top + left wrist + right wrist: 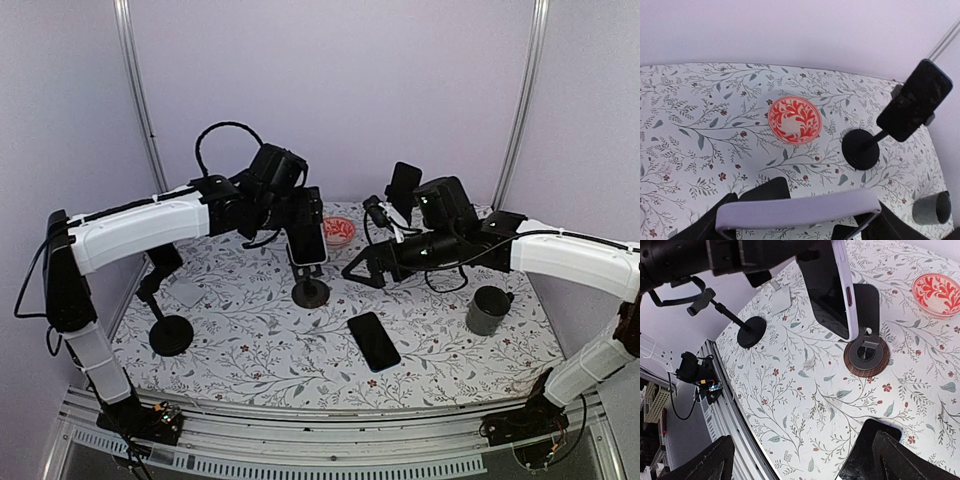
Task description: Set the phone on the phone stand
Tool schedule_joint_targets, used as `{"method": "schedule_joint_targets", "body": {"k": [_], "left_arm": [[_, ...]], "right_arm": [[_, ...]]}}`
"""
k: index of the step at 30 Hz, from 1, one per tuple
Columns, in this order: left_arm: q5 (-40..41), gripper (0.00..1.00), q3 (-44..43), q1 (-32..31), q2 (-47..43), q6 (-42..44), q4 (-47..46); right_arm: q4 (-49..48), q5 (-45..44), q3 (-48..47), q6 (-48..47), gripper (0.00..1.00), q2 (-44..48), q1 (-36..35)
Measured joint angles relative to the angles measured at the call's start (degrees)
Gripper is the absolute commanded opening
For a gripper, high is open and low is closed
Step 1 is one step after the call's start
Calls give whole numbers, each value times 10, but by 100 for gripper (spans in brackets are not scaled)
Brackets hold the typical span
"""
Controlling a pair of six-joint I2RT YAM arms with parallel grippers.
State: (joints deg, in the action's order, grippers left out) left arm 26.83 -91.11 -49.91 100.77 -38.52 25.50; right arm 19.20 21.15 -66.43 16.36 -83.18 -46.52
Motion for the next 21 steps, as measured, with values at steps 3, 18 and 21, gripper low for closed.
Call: {"method": "schedule_joint_targets", "body": {"k": [3,18,21], "left_arm": [[76,40,-80,-13,53,-37,59],[200,41,-285,-26,239,-266,358],[206,42,-285,-26,239,-269,358]], "right_arm": [[0,-14,10,4,99,30,7],[3,-14,58,-5,99,50,17],[3,-10,73,-5,99,59,17]]}}
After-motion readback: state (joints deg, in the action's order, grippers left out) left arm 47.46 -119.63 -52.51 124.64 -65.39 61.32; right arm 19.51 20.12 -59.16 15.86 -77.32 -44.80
